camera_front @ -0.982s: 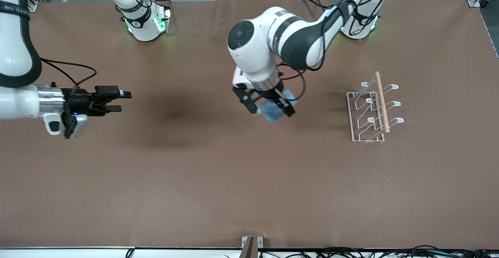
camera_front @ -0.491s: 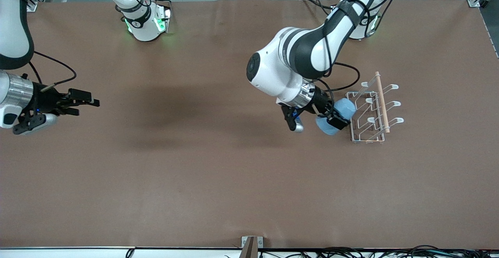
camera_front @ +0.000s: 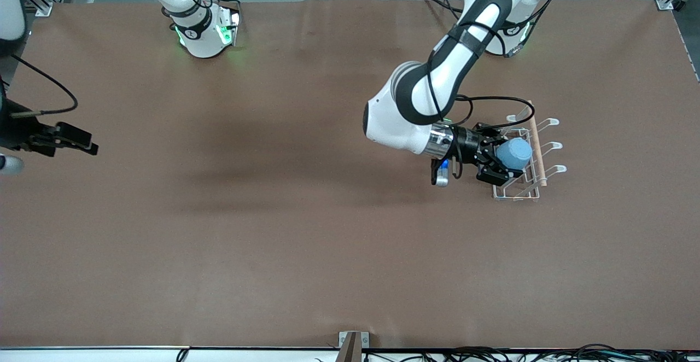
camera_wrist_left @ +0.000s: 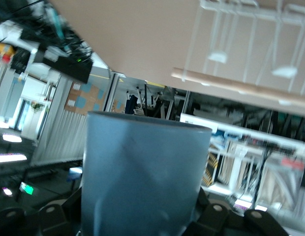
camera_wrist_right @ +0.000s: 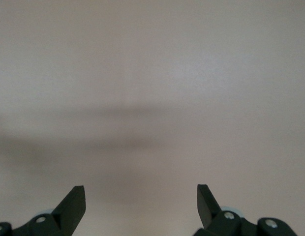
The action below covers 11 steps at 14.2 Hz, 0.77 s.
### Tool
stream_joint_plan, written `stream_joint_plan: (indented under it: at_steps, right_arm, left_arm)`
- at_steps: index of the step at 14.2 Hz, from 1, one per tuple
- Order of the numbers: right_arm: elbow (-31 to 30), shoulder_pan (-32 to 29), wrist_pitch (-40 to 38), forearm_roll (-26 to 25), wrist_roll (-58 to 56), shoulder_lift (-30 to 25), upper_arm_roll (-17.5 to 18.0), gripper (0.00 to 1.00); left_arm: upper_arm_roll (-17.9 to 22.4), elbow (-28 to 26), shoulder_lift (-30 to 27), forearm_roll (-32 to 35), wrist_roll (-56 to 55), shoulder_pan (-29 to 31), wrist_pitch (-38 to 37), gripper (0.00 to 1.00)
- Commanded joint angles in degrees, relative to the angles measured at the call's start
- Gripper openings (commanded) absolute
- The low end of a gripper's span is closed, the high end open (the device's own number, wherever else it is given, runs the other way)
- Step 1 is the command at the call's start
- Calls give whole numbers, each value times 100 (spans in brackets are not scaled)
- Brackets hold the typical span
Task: Hang cup on cup holder
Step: 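Carry the cup with the left gripper onto a holder hook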
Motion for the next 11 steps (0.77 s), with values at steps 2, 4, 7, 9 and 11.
stream_joint_plan:
  at_steps: [2, 4, 7, 9, 11]
  right_arm:
    - [656, -22, -618, -168, 229, -13, 36, 100]
    - [781, -66, -786, -151, 229, -22, 36, 100]
    - [607, -153, -1051, -290, 335, -258, 246, 100]
    - [38, -241, -710, -397, 344, -644, 361, 100]
    - [-657, -277, -235, -414, 326, -1110, 396, 100]
  left_arm:
    - [-25, -283, 212, 445, 1264, 168, -64, 22]
    - [-25, -457, 221, 480, 1291, 212, -64, 23]
    - [-34, -722, 221, 621, 1151, 387, -55, 23]
    - [-34, -923, 230, 621, 671, 458, -29, 24]
    - [-34, -1178, 230, 612, -120, 450, -37, 24]
